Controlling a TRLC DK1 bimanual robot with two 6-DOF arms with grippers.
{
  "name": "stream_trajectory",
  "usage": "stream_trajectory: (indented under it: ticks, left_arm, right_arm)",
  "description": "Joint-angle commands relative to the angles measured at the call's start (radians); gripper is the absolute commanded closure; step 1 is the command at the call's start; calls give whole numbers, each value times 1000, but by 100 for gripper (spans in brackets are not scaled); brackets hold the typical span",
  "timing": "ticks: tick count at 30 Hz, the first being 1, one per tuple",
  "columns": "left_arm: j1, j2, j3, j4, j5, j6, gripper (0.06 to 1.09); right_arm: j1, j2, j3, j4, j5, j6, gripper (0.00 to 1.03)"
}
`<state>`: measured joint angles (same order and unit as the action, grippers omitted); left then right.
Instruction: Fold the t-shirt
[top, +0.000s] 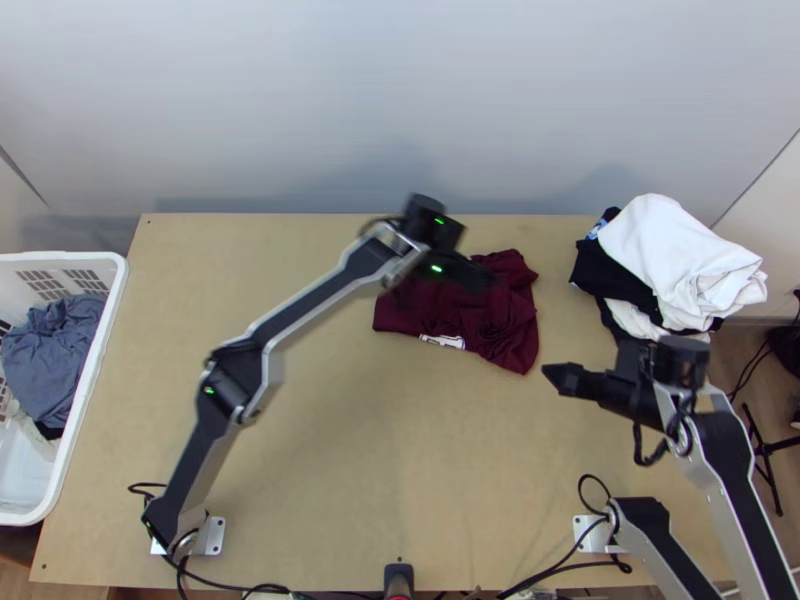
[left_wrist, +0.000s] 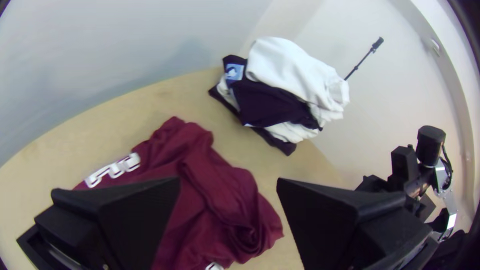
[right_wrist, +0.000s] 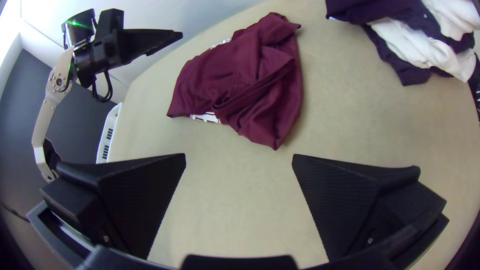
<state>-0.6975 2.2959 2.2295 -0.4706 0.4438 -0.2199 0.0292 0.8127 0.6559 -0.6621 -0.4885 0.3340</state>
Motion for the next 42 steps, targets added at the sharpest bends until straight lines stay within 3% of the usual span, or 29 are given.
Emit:
stream_trajectory:
  ticks: [1,6,13,23,33,36,39,42]
  left_arm:
    - [159,-205,-148,-128,-7,51,11]
    - [248,-388,-318,-131,-33,77,11]
    - [371,-642,-548,-131,-57,113,11]
    - [578,-905,-735,-122,-57,134,11]
    - [681,-958,-780,-94,-57,162,11]
    - [694,-958,-801,-85,-57,177,11]
    - [711,-960,-820,-85,-57,185,11]
    - [724,-966,-844,-85,-57,189,11]
  right_arm:
    - [23,244,25,139,-88,36,4]
    - [41,468,57,263,-94,40,4]
    - [84,724,165,277,-84,43,4]
    - [121,899,297,363,-7,85,4]
    - [224,1060,452,357,50,132,4]
    - [248,1088,498,349,90,140,21]
    - [258,1115,534,348,97,132,65]
    - [262,1109,536,338,97,85,100]
